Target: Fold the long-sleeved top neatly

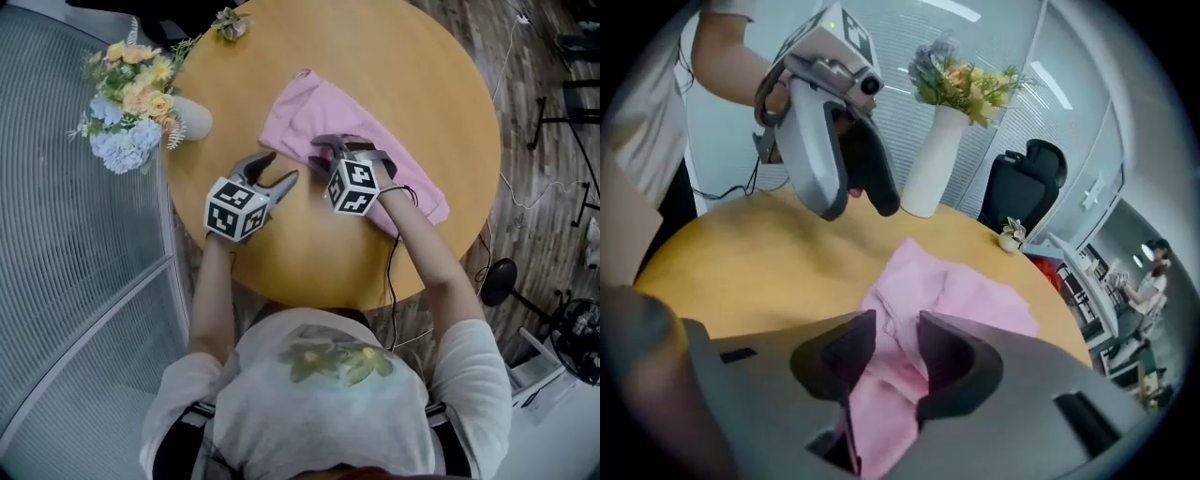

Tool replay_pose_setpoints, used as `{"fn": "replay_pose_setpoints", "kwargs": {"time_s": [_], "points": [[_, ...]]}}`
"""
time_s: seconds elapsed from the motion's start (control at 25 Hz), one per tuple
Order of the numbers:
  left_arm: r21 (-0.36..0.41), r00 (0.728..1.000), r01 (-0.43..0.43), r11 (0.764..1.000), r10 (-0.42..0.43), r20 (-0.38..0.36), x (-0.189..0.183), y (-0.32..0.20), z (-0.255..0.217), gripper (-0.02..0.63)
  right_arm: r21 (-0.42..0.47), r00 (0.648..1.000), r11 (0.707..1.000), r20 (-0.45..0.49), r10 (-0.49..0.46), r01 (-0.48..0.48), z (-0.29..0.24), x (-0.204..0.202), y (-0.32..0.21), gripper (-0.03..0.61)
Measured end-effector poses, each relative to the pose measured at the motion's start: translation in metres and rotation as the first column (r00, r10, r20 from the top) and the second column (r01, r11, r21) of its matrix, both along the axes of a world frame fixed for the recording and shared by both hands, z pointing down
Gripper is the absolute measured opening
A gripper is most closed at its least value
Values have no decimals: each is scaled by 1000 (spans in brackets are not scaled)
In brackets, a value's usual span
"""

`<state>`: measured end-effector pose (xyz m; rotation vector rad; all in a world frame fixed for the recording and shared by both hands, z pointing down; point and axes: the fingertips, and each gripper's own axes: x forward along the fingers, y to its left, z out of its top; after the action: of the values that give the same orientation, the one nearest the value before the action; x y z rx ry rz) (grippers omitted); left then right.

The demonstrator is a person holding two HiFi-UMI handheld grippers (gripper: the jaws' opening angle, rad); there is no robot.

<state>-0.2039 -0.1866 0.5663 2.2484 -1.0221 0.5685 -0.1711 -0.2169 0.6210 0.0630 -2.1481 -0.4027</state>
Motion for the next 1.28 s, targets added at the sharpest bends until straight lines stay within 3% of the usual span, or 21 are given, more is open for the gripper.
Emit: {"fn": "replay_pose_setpoints", "kwargs": {"time_s": [0.08,0.2,0.32,0.44,0.6,0.68,0.8,0.92,1.08,1.16,1.28], "points": [[26,999,25,999,-25,21,-4,-9,-4,235,-37,999,999,25,40,-39,-10,3,1,165],[123,990,129,984,-135,35,-11,-36,-18,235,-79,986,987,83,146,-139,-24,10,-3,169],[107,991,131,986,-133,17,4,-58,-17,235,-199,939,936,130,318,-289,-25,18,-12,169],[-6,997,60,998,-59,57,27,-64,17,233,-343,863,837,123,491,-427,-10,26,-26,169],[-116,982,83,990,-62,178,22,-68,70,233,-517,757,651,11,654,-555,19,31,-43,179],[-105,976,108,989,-85,199,17,-74,80,233,-551,717,598,1,697,-581,25,33,-48,179],[-106,977,128,986,-106,187,16,-77,81,233,-586,668,565,55,743,-581,10,35,-46,187],[-103,978,139,985,-120,173,15,-77,79,233,-592,600,543,122,790,-595,-12,53,-34,187],[-97,975,145,985,-126,181,13,-76,81,232,-503,492,458,71,867,-734,-11,116,-5,189],[-98,973,149,984,-129,190,11,-75,82,232,-443,423,388,22,906,-808,-6,154,17,189],[-107,970,154,982,-130,207,8,-70,83,232,-401,291,243,-63,955,-883,4,203,61,189]]}}
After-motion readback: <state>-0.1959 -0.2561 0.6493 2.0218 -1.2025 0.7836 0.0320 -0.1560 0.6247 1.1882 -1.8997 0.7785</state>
